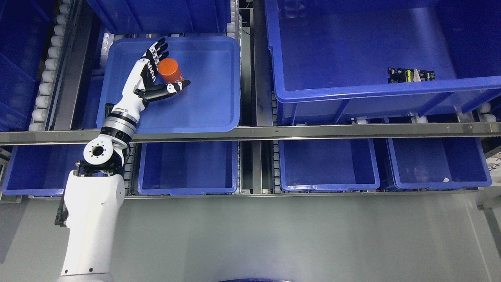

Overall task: Grab orange capacitor from left shelf to right desk
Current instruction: 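Close the left hand fingers around the orange capacitor, then lift the capacitor out of the bin with the left hand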

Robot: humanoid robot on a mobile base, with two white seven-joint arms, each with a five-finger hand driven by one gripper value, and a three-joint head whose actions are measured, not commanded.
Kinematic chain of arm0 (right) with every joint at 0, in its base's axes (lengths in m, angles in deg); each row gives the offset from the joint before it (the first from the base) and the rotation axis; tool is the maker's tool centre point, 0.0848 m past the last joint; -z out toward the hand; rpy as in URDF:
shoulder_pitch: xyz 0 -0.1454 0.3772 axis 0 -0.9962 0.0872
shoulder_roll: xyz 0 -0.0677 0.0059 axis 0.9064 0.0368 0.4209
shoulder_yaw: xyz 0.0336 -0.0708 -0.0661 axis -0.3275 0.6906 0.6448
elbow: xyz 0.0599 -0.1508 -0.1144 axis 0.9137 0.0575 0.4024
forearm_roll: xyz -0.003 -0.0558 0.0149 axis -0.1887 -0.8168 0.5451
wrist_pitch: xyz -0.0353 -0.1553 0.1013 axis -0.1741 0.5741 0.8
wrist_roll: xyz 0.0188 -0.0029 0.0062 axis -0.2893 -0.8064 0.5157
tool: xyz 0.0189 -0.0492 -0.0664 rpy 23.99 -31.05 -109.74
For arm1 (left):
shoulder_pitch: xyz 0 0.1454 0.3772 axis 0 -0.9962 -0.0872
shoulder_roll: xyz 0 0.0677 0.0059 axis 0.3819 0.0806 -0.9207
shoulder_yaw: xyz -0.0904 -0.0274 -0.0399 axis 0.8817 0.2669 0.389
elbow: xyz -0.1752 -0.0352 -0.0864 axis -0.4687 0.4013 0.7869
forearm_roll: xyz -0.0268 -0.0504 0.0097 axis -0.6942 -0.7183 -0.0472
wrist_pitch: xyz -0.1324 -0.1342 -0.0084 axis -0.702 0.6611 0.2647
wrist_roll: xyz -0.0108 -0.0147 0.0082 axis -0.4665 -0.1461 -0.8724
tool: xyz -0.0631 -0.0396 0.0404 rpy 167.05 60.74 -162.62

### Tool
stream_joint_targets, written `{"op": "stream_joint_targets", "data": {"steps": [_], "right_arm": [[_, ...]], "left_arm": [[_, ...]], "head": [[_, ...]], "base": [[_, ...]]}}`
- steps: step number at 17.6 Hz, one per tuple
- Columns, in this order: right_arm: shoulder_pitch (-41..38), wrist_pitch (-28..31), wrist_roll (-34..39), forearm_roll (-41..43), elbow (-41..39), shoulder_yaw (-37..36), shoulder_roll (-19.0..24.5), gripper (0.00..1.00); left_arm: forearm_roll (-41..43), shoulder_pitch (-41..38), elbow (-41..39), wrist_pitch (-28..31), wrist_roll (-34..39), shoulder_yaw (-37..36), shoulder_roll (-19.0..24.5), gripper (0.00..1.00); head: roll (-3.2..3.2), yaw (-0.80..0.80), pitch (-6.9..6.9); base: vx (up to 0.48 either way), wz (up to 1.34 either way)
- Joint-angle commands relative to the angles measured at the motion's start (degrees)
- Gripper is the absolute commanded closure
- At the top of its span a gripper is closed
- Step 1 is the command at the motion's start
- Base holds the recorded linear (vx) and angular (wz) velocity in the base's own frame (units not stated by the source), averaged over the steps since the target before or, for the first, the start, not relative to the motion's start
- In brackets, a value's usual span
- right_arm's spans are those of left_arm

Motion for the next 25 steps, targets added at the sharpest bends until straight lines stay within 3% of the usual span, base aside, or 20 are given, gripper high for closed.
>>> {"op": "stream_joint_targets", "data": {"steps": [1, 5, 12, 17, 23, 25], "right_arm": [[-1.2, 0.0, 0.0, -0.4, -1.0, -0.6, -1.0, 0.00], [-1.3, 0.0, 0.0, -0.4, -1.0, -0.6, -1.0, 0.00], [-1.3, 0.0, 0.0, -0.4, -1.0, -0.6, -1.0, 0.00], [-1.3, 0.0, 0.0, -0.4, -1.0, -0.6, -1.0, 0.00], [-1.3, 0.0, 0.0, -0.4, -1.0, -0.6, -1.0, 0.00], [-1.3, 0.0, 0.0, -0.4, -1.0, -0.6, -1.0, 0.00]], "left_arm": [[0.3, 2.2, 5.7, 0.0, -0.1, -2.9, -0.8, 0.03], [0.2, 2.1, 5.7, -0.1, -1.0, -2.5, -0.3, 0.20], [0.1, 1.7, 5.8, -1.0, -1.0, 0.3, -1.1, 0.62], [0.0, 1.3, 6.3, -3.5, -1.1, 4.3, -3.5, 0.99], [-0.6, 1.1, 5.0, -7.4, -1.1, 5.4, -5.4, 1.00], [-1.8, 0.9, 1.2, -9.8, -1.2, 5.4, -5.4, 1.00]], "head": [[0.00, 0.00, 0.00], [0.00, 0.00, 0.00], [0.00, 0.00, 0.00], [0.00, 0.00, 0.00], [0.00, 0.00, 0.00], [0.00, 0.00, 0.00]], "base": [[0.000, 0.00], [0.000, 0.00], [0.000, 0.00], [0.000, 0.00], [0.000, 0.00], [0.000, 0.00]]}}
